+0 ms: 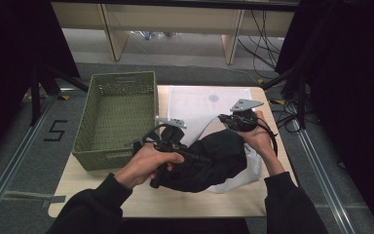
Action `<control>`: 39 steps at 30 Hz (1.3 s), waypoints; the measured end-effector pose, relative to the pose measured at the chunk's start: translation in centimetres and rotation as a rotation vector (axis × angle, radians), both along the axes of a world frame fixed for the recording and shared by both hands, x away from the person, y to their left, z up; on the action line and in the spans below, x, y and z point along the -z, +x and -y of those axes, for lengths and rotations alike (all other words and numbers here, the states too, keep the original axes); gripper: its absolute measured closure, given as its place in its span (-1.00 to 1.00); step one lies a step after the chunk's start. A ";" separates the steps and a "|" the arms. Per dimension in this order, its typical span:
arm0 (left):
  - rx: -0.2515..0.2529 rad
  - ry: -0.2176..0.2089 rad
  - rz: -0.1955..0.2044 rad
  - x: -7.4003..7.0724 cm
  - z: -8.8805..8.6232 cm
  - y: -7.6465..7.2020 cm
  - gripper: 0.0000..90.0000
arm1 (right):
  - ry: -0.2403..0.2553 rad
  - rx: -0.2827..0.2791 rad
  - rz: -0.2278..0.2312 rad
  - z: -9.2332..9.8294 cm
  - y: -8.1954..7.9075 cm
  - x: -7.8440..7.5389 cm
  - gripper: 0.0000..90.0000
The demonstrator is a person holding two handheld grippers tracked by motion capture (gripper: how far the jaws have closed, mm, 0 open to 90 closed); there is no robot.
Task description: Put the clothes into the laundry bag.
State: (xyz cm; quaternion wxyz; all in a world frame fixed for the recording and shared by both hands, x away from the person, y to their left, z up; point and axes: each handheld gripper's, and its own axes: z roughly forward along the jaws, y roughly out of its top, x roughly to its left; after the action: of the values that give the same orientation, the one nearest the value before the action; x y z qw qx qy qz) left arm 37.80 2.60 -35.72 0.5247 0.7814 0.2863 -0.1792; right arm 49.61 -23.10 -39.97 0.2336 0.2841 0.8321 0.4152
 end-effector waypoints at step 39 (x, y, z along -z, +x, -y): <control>-0.333 0.337 0.237 2.0 -2.4 4.9 -0.37 | -0.011 -0.023 -0.007 -0.1 -0.3 0.0 1.00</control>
State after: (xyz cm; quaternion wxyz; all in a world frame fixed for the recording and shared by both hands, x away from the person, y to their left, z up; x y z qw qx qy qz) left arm 42.71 5.01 -37.74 0.4394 0.8155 0.3731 0.0526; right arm 49.31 -23.01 -39.97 0.2274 0.2747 0.8385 0.4121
